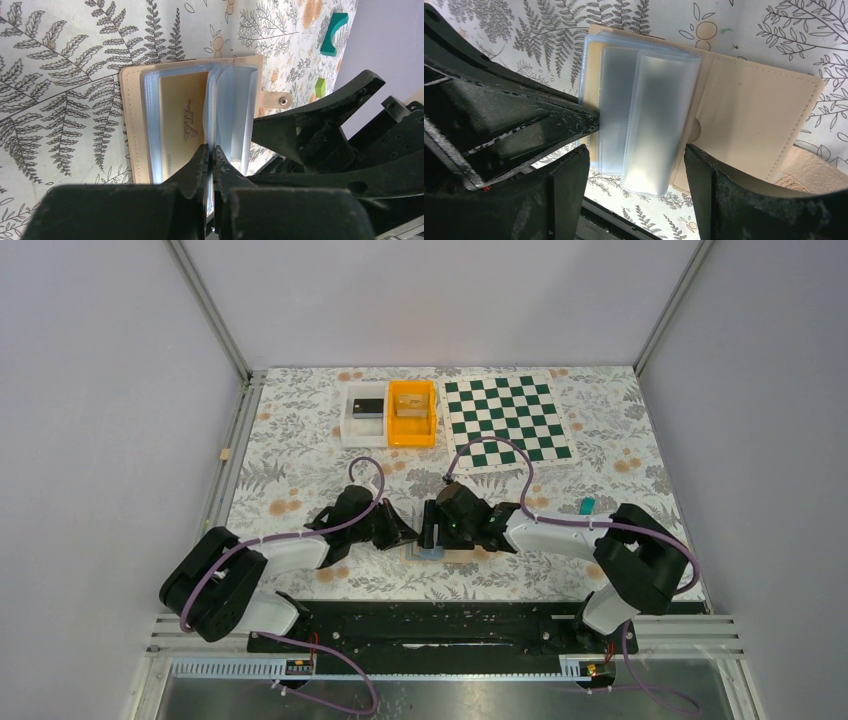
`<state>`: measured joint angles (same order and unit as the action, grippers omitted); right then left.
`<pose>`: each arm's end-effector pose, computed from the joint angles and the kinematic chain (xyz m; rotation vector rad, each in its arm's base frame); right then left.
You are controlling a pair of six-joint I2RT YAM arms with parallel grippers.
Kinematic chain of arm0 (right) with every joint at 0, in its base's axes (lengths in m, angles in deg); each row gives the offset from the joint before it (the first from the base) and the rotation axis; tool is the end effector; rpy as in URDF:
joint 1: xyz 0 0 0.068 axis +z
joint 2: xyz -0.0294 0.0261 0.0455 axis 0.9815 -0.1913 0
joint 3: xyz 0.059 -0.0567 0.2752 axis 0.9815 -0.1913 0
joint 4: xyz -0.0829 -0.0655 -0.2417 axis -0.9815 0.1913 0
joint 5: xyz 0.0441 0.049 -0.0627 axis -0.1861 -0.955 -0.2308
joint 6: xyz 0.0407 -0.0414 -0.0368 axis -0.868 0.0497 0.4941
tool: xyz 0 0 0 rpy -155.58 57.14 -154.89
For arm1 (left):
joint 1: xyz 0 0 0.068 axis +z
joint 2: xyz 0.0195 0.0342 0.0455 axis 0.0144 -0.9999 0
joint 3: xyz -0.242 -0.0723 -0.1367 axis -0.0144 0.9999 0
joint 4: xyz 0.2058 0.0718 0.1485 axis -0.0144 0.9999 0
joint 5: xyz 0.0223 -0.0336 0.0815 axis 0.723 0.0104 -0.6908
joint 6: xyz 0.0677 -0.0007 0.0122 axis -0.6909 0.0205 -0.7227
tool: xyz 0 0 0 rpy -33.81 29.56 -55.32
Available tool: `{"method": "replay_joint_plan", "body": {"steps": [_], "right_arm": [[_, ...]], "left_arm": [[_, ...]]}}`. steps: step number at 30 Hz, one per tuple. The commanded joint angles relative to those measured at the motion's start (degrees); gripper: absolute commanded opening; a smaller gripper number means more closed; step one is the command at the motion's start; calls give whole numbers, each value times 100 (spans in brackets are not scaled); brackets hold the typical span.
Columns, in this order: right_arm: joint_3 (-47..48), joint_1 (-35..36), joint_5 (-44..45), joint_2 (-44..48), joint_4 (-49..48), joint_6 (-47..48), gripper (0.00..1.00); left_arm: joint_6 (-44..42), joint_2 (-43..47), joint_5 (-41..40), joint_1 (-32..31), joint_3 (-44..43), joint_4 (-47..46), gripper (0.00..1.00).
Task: Take the credit cards out of the card holder
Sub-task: Remove the credit card from the card holder.
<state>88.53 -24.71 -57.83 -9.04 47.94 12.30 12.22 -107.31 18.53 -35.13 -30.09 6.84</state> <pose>0.1964 0.2702 0.1776 -0.1365 2.5104 0.7820 0.1974 -0.1580 0.1401 -0.3085 2.4819 -1.1920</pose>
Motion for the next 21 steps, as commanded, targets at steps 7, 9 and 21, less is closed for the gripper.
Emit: {"method": "replay_joint_plan", "body": {"steps": [7,9,21], "right_arm": [[205,102,359,-195,111,3,73],[179,102,349,-203,72,-17,72],[11,102,202,-5,-200,-137,71]], "left_arm": [[60,232,-55,-50,-131,-122,9],[89,259,-42,-58,-114,-131,10],[144,342,-41,-67,-59,-227,0]]}}
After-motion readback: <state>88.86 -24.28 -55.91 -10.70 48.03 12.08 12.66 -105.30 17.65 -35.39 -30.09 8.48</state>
